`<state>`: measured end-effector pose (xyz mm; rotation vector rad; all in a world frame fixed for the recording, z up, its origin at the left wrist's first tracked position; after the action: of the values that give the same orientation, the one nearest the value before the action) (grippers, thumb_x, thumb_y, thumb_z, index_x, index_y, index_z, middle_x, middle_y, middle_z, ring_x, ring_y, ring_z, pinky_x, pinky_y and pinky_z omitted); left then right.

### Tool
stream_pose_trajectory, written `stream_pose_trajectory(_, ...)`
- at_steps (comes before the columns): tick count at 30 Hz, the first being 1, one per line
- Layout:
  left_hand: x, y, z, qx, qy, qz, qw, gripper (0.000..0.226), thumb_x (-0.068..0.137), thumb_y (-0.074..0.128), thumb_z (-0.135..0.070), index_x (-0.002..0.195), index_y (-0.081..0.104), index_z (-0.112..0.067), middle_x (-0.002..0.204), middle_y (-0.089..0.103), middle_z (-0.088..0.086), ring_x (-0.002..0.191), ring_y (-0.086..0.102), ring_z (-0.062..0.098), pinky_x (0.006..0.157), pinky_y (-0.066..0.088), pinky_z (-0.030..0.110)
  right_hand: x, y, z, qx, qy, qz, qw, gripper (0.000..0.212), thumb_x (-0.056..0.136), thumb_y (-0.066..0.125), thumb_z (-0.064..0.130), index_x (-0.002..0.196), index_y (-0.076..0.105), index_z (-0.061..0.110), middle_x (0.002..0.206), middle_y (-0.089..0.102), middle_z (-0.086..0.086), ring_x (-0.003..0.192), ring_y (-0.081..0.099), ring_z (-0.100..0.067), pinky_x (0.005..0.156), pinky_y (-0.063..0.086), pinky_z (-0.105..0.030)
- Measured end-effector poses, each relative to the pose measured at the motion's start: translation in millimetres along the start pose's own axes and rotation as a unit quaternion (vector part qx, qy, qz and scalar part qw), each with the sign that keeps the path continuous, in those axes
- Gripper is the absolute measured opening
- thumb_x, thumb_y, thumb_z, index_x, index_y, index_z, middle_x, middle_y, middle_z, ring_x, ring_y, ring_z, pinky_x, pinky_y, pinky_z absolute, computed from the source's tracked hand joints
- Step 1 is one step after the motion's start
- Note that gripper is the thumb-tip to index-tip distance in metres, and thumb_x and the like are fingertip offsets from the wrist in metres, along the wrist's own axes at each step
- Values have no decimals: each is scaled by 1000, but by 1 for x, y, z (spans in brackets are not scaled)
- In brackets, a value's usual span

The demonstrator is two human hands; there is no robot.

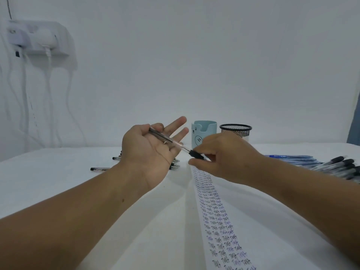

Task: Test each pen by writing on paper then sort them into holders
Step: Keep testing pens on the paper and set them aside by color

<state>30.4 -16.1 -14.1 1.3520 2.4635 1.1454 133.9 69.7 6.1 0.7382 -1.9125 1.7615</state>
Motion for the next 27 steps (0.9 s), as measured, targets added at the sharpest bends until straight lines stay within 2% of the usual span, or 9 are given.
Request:
stream_pose_trajectory(2, 2, 0, 2, 62, -4, 2, 998, 32, 103, 25, -30, 81, 46, -18, 117, 74, 13, 128, 57, 35, 119, 29, 50, 4, 0, -11, -20, 36, 23, 999, 32, 93, 63, 38, 70, 66, 16, 54, 41, 11, 51, 39, -5, 54, 34, -32)
stream_pose_trajectory(5, 7, -15, 5, 250, 4, -34, 967, 22, 106, 38, -39, 105, 51, -21, 117, 73, 10, 112, 63, 25, 107, 45, 47, 3, -5, -42, -22, 162, 64, 985, 35, 94, 64, 30, 64, 55, 15, 57, 48, 5, 56, 42, -14, 58, 31, -33)
stream_pose_trajectory(6, 7, -19, 7, 347, 13, -28, 937, 17, 104, 45, -40, 109, 52, -25, 114, 73, 6, 103, 64, 20, 99, 51, 45, 1, -6, -54, 19, 211, 61, 975, 32, 92, 65, 26, 64, 56, 14, 58, 53, 3, 57, 46, -14, 57, 35, -31)
stream_pose_trajectory(8, 5, -19, 15, 553, 46, 52, 830, 13, 97, 61, -42, 108, 60, -36, 106, 72, -11, 91, 61, 10, 89, 52, 36, -5, 3, -70, 199, 292, 48, 934, 15, 87, 69, 13, 72, 64, 11, 64, 65, -6, 54, 54, -17, 50, 40, -25)
stream_pose_trajectory(10, 2, -18, 28, 673, 59, 139, 724, 20, 88, 67, -53, 107, 66, -45, 106, 67, -25, 96, 60, 2, 89, 50, 27, -8, 19, -75, 332, 334, 55, 881, 9, 85, 69, 5, 79, 63, 4, 70, 69, -16, 52, 57, -22, 43, 37, -24)
stream_pose_trajectory(12, 2, -18, 33, 714, 48, 165, 679, 25, 82, 69, -60, 103, 69, -47, 109, 64, -31, 102, 57, -1, 92, 48, 27, -9, 34, -77, 393, 344, 55, 851, 21, 85, 72, 8, 72, 56, 7, 70, 66, -18, 49, 53, -22, 41, 34, -23)
stream_pose_trajectory(16, 6, -18, 40, 747, 31, 176, 640, 23, 77, 74, -61, 96, 71, -48, 111, 65, -28, 103, 57, -2, 91, 48, 26, -19, 55, -85, 436, 374, 2, 818, 46, 83, 78, 11, 55, 42, 16, 57, 58, -15, 39, 42, -16, 40, 30, -20)
stream_pose_trajectory(21, 9, -22, 40, 746, 23, 180, 640, 32, 69, 68, -70, 96, 69, -54, 112, 65, -28, 103, 57, -3, 87, 48, 26, -21, 59, -81, 358, 335, 16, 872, 41, 81, 75, 5, 53, 47, 14, 49, 59, -8, 44, 50, -16, 47, 40, -20)
stream_pose_trajectory(27, 9, -20, 42, 757, 25, 193, 623, 25, 79, 69, -63, 100, 69, -50, 112, 64, -27, 103, 55, -3, 85, 47, 24, -21, 65, -82, 356, 334, 39, 872, 42, 78, 69, 1, 48, 45, 19, 47, 57, -6, 50, 49, -19, 52, 36, -24)
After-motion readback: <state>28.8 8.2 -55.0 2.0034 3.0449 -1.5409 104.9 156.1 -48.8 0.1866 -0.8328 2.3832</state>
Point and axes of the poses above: each hand's wrist, its own x-axis towards the middle knuckle, its own y-axis out of the palm, z = x × y, the point moved 8 cm from there along x, towards the middle knuckle
